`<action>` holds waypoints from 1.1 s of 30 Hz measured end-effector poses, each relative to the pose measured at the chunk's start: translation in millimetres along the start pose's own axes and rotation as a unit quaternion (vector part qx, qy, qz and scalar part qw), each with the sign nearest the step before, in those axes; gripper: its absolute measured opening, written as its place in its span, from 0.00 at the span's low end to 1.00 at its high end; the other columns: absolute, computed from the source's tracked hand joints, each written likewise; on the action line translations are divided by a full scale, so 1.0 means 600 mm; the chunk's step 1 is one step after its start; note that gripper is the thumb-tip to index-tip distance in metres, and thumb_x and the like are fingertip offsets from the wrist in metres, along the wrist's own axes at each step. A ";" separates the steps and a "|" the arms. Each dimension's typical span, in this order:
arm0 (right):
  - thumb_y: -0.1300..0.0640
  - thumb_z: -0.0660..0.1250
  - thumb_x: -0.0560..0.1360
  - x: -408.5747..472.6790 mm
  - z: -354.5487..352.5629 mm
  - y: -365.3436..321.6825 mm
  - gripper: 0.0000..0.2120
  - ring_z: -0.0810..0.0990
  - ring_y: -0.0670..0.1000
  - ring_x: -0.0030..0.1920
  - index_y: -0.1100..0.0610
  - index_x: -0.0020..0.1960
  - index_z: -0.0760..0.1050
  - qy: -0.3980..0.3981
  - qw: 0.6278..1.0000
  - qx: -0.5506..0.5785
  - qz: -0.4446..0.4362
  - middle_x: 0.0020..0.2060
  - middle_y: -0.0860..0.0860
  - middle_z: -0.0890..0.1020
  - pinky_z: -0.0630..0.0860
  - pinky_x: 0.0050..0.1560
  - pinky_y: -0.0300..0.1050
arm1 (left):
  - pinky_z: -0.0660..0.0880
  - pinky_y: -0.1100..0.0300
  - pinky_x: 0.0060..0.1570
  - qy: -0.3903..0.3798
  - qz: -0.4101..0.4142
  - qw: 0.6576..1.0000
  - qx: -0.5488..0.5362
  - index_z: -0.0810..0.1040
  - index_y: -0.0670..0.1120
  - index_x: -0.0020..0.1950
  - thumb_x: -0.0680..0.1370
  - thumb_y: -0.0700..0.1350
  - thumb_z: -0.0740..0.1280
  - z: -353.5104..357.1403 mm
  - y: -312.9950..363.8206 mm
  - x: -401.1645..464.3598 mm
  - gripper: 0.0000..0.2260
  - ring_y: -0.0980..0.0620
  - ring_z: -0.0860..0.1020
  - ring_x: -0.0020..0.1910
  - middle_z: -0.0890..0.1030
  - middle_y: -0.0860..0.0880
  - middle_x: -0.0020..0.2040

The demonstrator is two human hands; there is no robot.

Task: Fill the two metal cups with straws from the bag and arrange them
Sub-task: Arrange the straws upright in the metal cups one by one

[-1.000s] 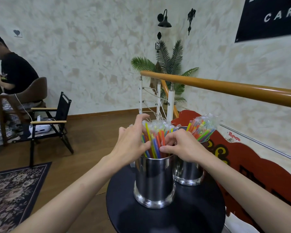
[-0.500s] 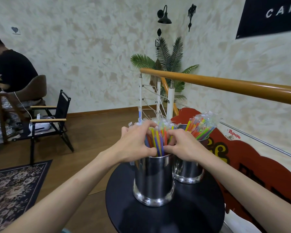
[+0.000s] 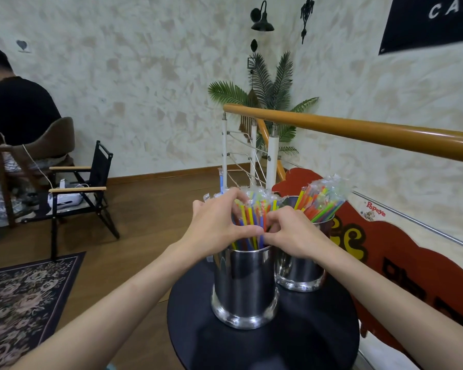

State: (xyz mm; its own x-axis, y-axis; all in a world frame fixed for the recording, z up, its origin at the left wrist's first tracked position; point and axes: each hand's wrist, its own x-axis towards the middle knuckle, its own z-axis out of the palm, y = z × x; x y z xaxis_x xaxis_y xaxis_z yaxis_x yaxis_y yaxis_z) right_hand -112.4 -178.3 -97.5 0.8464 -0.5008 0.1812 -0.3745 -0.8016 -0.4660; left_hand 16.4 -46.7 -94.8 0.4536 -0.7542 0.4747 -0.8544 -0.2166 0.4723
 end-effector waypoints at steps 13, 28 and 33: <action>0.53 0.74 0.76 -0.001 0.002 -0.004 0.06 0.83 0.46 0.42 0.56 0.45 0.83 0.004 1.000 0.004 0.006 0.37 0.50 0.85 0.72 0.36 0.34 | 0.64 0.52 0.53 0.002 0.008 0.999 0.035 0.71 0.56 0.57 0.69 0.67 0.73 -0.006 -0.004 0.001 0.24 0.55 0.78 0.45 0.80 0.56 0.39; 0.48 0.74 0.75 -0.008 -0.013 -0.015 0.10 0.82 0.50 0.45 0.53 0.40 0.80 -0.023 0.999 -0.015 0.017 0.39 0.50 0.84 0.80 0.48 0.51 | 0.62 0.52 0.60 -0.038 0.033 0.999 0.013 0.71 0.58 0.63 0.72 0.61 0.75 -0.019 -0.006 -0.004 0.24 0.65 0.74 0.46 0.80 0.62 0.43; 0.46 0.65 0.81 -0.022 -0.020 -0.043 0.21 0.71 0.52 0.36 0.49 0.31 0.66 0.006 0.991 -0.128 -0.039 0.29 0.45 0.71 0.65 0.44 0.48 | 0.62 0.55 0.54 0.033 0.038 0.999 0.001 0.75 0.59 0.56 0.67 0.76 0.62 -0.019 0.005 -0.013 0.27 0.66 0.74 0.43 0.79 0.61 0.43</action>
State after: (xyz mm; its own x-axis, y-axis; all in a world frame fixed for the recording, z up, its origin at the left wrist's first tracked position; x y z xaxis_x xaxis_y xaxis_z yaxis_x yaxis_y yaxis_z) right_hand -118.4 -154.7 -77.4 0.8726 -0.4362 0.2196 -0.3929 -0.8941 -0.2149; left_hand 13.4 -34.4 -88.7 0.4024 -0.7267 0.5567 -0.8879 -0.1616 0.4307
